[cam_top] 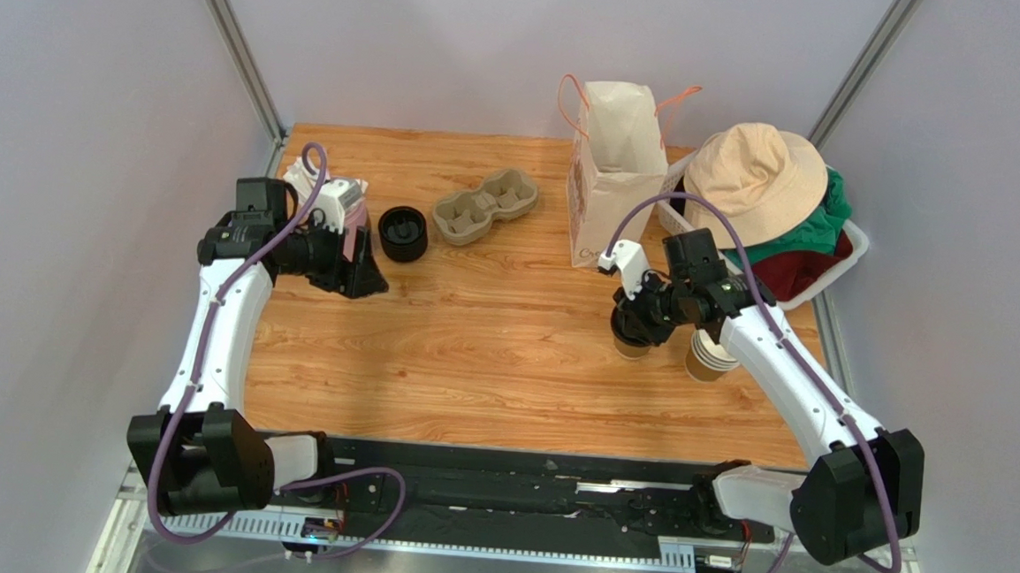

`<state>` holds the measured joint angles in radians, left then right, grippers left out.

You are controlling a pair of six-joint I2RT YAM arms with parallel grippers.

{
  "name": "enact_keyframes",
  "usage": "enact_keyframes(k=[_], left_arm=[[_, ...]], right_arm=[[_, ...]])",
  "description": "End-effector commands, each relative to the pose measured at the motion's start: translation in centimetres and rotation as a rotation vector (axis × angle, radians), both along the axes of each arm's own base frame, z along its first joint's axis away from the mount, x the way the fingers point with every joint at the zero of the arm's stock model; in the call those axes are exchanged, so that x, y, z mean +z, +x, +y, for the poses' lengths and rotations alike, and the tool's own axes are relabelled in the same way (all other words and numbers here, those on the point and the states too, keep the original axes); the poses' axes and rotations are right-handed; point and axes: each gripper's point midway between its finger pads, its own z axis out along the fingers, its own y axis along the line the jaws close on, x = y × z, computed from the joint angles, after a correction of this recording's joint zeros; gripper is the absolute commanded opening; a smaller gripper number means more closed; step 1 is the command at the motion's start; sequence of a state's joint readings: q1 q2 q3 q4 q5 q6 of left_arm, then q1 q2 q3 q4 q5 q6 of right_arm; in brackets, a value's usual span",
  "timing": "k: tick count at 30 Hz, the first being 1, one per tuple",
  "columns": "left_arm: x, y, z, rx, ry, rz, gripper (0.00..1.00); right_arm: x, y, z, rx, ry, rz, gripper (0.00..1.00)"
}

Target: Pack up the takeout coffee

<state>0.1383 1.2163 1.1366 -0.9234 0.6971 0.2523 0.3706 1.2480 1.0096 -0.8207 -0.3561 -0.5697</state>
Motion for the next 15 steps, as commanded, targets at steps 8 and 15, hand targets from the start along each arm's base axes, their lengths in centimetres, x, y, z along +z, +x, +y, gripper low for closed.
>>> enact_keyframes(k=[8, 15], left_arm=[[0.5, 0.2, -0.1, -0.029, -0.001, -0.052, 0.81], [0.5, 0.2, -0.1, -0.029, -0.002, -0.051, 0.81]], right_arm=[[-0.2, -0.6, -1.4, 0.007, 0.024, -0.006, 0.04], [-0.7, -0.5, -2.1, -0.012, 0.036, 0.007, 0.10]])
